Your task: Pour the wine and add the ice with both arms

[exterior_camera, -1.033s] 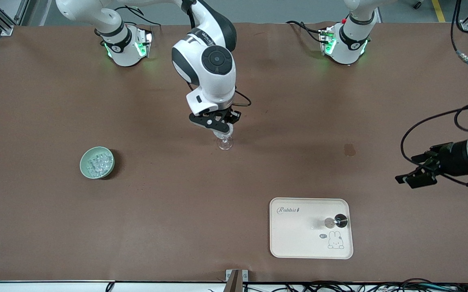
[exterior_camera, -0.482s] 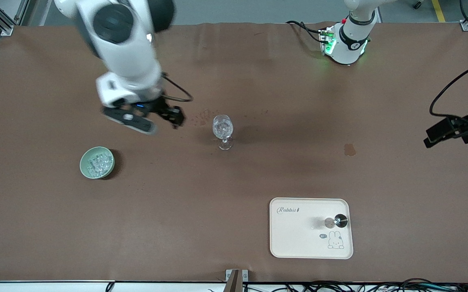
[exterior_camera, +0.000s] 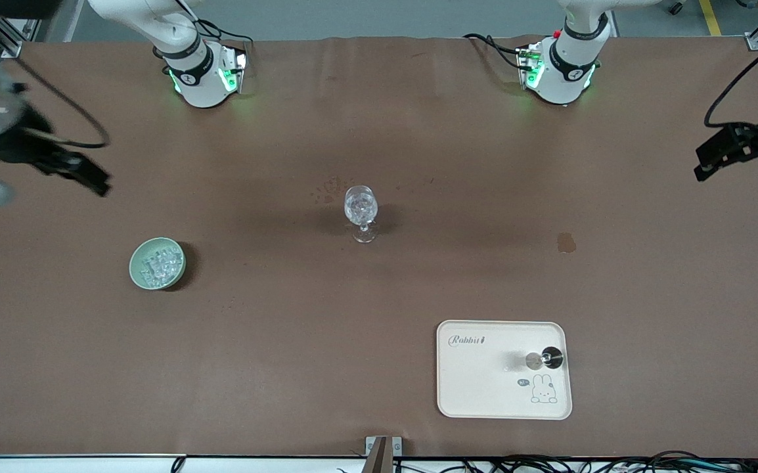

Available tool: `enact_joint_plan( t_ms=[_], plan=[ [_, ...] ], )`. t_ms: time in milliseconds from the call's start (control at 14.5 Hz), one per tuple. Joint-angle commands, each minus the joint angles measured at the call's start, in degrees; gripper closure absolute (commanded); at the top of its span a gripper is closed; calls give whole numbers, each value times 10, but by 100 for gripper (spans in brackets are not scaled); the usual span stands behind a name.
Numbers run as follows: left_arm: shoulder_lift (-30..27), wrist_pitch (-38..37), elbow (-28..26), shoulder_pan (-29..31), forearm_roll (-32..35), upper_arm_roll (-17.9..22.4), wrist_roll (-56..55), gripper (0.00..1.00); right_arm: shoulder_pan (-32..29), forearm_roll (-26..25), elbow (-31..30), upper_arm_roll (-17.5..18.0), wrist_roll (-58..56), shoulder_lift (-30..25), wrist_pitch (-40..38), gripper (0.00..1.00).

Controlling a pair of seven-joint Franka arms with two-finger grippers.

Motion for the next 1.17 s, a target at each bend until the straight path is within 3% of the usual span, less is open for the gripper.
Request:
enact_joint_plan(
  t_ms=[0, 138, 275, 1101],
  plan=[
    [-74, 13, -89, -21, -11, 32, 28, 0, -90, 5, -22, 22, -125, -21, 6, 0],
    [-90, 13, -107, -21, -14, 28, 32, 0, -117, 12, -17, 17, -187, -21, 10, 0],
    [-88, 14, -108, -23, -15, 27, 33, 0, -149, 56, -9, 22, -199, -22, 4, 0],
    [-76, 18, -105, -41, -33, 6, 63, 0, -136, 55, -12, 21, -200, -24, 3, 0]
  ],
)
